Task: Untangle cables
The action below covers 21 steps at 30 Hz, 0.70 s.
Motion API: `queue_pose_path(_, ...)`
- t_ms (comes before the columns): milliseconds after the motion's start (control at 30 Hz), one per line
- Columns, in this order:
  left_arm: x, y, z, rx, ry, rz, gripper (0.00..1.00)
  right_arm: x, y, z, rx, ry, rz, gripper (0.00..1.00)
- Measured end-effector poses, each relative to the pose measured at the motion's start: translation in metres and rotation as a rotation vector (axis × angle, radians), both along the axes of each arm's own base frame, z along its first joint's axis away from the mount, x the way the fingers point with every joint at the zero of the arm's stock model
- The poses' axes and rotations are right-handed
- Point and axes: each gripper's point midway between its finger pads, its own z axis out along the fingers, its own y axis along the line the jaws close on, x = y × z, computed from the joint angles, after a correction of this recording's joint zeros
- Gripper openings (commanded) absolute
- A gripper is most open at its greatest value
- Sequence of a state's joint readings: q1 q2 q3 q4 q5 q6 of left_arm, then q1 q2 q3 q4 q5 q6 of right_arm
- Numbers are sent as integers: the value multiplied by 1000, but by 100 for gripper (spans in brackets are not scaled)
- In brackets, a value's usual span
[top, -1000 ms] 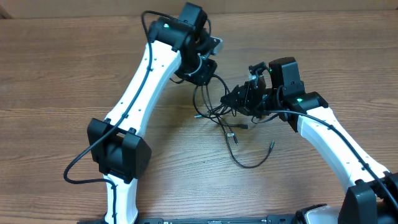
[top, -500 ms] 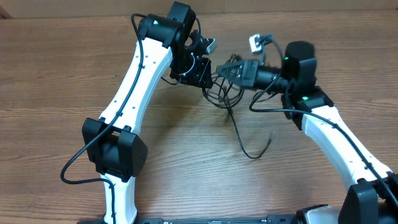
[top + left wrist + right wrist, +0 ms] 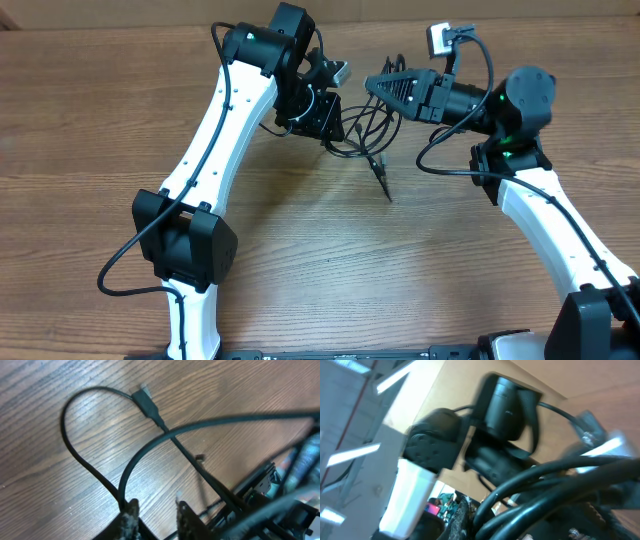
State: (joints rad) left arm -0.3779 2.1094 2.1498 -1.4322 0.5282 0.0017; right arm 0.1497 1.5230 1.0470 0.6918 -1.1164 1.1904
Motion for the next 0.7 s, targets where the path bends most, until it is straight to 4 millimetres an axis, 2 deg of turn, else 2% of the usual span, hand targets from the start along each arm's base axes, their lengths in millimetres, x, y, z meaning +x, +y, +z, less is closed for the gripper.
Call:
queue_pose_path(100, 4, 1, -1, 10, -20, 4, 33, -5, -2, 15, 25, -73, 6, 4)
queue_pose_path(233, 14, 10, -6, 70, -65, 20, 37, -1, -3, 11, 26, -27, -4, 4)
queue_pose_path(433, 42, 46, -15, 270, -148, 187, 40, 21, -14, -21, -5, 171, -95, 4)
queue_pose_path(600, 54, 84, -14, 351, -126, 382, 42, 50, -42, -51, -14, 348, -269, 4)
queue_pose_path(700, 60, 105, -14, 350, -96, 476, 43, 60, -58, -66, -20, 433, -350, 4)
